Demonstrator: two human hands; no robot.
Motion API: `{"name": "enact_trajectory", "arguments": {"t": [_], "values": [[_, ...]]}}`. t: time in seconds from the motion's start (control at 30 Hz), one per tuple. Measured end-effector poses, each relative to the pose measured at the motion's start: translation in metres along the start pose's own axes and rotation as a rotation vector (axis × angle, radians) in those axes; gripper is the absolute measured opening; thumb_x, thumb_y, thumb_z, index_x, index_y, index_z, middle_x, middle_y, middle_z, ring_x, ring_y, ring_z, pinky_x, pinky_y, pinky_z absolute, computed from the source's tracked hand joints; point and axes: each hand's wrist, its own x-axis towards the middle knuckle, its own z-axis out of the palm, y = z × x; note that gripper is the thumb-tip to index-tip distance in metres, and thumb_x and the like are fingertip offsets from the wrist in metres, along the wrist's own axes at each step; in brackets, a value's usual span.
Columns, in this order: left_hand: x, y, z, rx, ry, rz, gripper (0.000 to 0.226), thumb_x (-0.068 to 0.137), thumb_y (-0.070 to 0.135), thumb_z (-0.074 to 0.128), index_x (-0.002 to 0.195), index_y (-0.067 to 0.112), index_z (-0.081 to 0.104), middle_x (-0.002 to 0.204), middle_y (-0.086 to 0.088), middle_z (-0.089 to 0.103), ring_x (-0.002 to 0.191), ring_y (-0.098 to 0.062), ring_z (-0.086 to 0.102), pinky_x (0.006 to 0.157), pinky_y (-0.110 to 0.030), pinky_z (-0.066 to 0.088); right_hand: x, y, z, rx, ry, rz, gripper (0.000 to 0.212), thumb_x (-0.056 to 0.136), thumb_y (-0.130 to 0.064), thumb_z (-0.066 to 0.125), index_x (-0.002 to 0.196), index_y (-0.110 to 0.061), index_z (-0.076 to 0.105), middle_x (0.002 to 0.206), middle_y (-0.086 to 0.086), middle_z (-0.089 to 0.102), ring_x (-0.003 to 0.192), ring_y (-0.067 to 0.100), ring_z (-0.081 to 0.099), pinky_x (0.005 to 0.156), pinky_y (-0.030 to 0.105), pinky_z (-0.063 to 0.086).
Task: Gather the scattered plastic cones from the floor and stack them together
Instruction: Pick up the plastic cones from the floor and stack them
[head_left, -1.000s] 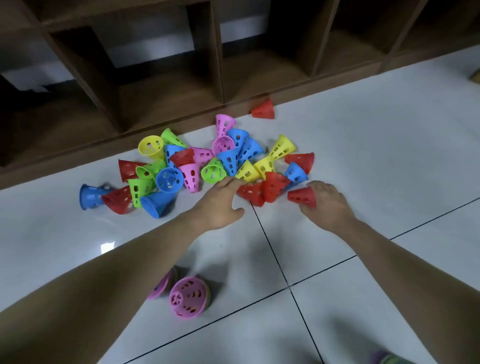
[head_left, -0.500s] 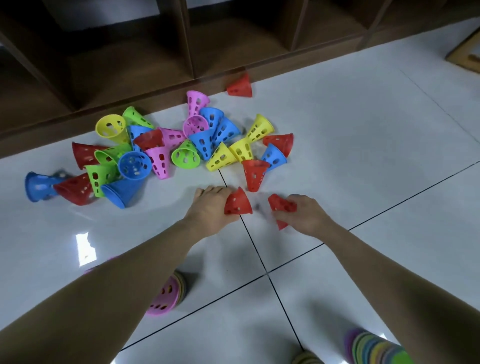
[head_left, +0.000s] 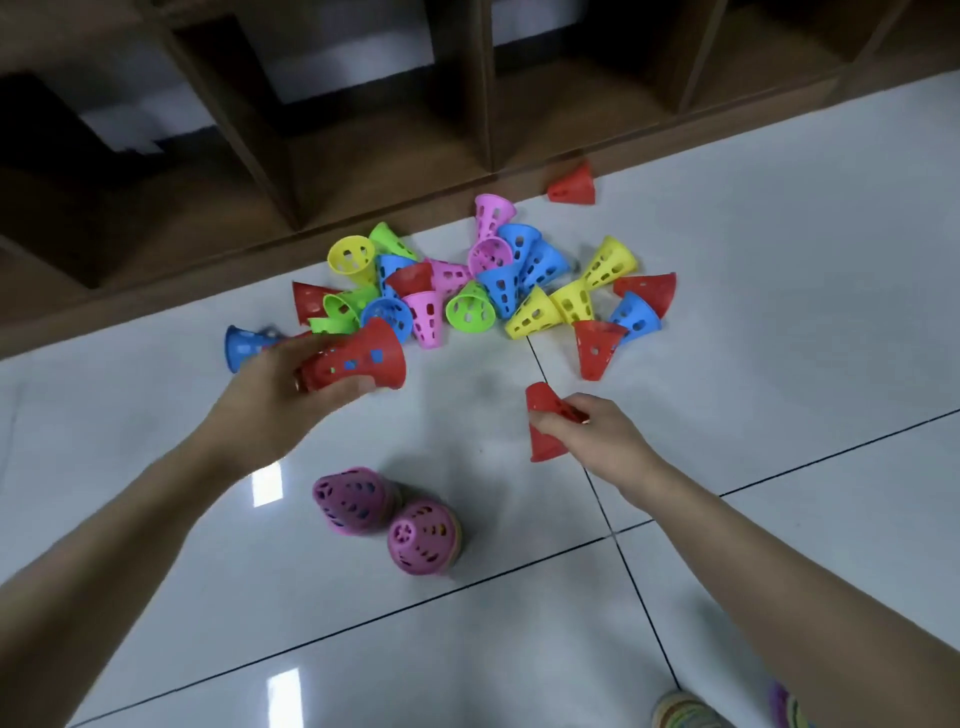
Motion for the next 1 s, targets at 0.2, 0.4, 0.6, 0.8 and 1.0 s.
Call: {"name": "enact_trajectory", "arguments": {"t": [0.2,0.4,0.6,0.8,1.0], "values": [[-0.069,-0.03,-0.03,0.15,0.014,-0.021,0.033,0.075,0.033,0.086,0.101,0.032,0.065,0.08,0.017,0.069,0.073,-0.004,0.06,0.059,-0.008,0.043,-0.045,-0.04,0.063,0.18,-0.054,-0.184,0.031,0.083,-0.043,0.076,0.085,-0.014,0.067,0.074,-0.004,0.061,0.068,0.01,0.055,0.067,0.028,0.041],[-0.081,-0.067,0.0,0.311,-0.079,-0.029,0.035,0.07,0.058,0.071,0.092,0.031,0.064,0.074,0.01,0.064,0.067,-0.01,0.057,0.062,-0.027,0.049,-0.084,-0.054,0.086,0.091,-0.13,-0.448,0.026,0.08,-0.034,0.082,0.091,-0.023,0.062,0.083,-0.011,0.067,0.076,0.003,0.058,0.067,0.013,0.041],[-0.076,-0.069,0.011,0.333,-0.124,-0.058,0.029,0.08,0.042,0.078,0.105,0.032,0.066,0.072,0.01,0.059,0.068,-0.008,0.057,0.061,-0.023,0.045,-0.088,-0.039,0.096,-0.019,-0.209,-0.539,0.038,0.075,-0.035,0.084,0.104,-0.027,0.06,0.1,-0.013,0.059,0.09,0.005,0.059,0.076,0.016,0.048],[-0.061,-0.053,0.007,0.317,-0.22,-0.039,0.039,0.085,0.037,0.075,0.121,0.031,0.062,0.079,0.012,0.061,0.072,-0.006,0.058,0.063,-0.018,0.041,-0.078,-0.021,0.098,-0.256,-0.253,-0.661,0.038,0.074,-0.044,0.078,0.104,-0.026,0.061,0.102,-0.014,0.054,0.106,0.003,0.047,0.092,0.021,0.042],[-0.014,-0.03,0.024,0.299,-0.279,-0.014,0.027,0.091,0.042,0.067,0.115,0.032,0.06,0.076,0.009,0.062,0.071,-0.008,0.061,0.064,-0.023,0.042,-0.044,-0.006,0.071,-0.22,-0.099,-0.606,0.033,0.082,-0.045,0.072,0.103,-0.021,0.065,0.101,-0.009,0.058,0.101,0.006,0.054,0.084,0.009,0.037]]}}
